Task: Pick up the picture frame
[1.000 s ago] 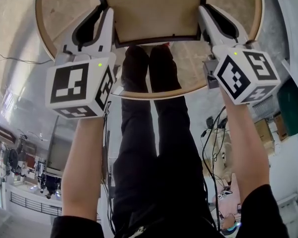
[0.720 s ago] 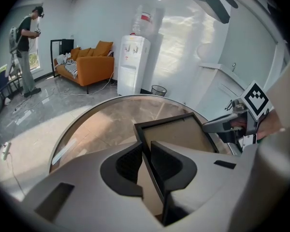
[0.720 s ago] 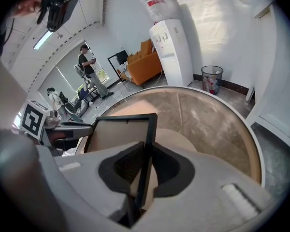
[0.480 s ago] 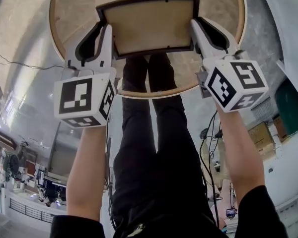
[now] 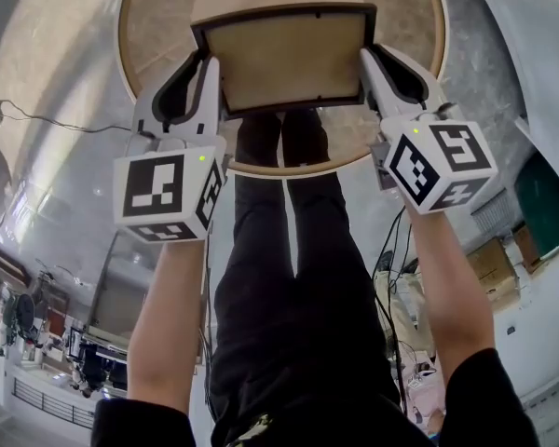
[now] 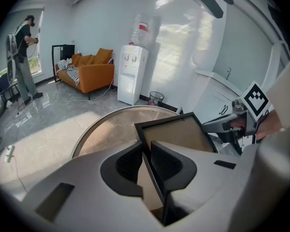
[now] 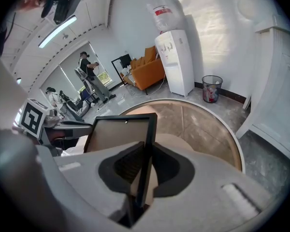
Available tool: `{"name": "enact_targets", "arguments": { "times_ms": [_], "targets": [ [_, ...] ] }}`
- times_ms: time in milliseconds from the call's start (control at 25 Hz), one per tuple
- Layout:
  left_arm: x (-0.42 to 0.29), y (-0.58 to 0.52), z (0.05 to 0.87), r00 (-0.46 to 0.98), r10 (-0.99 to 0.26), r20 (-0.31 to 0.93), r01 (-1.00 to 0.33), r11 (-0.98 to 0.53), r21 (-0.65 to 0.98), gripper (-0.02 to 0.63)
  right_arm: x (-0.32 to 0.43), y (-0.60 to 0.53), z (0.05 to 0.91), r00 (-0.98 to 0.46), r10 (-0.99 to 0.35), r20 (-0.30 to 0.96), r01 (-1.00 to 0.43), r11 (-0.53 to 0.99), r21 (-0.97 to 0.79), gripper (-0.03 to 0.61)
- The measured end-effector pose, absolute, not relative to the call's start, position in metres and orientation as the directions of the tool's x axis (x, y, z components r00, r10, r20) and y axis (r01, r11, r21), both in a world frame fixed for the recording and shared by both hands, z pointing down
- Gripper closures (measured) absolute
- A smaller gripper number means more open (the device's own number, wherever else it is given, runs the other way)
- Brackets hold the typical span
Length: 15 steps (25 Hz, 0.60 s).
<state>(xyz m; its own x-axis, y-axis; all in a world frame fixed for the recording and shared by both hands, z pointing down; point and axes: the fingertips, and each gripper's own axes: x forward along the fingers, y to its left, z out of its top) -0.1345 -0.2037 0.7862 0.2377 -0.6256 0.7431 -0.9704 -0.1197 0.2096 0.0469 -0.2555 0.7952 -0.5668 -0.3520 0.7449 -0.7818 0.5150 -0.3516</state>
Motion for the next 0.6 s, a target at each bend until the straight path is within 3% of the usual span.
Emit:
{"name": "enact_targets", "arguments": {
  "times_ms": [600],
  "targets": [
    [-0.134, -0.197, 0.683, 0.246, -0.676, 0.695, -0.969, -0.174, 0.173, 0.548, 0.049, -0.237, 0.696, -0.572, -0.395, 0.719, -0.781, 0.531, -0.330, 0.531]
  ]
}}
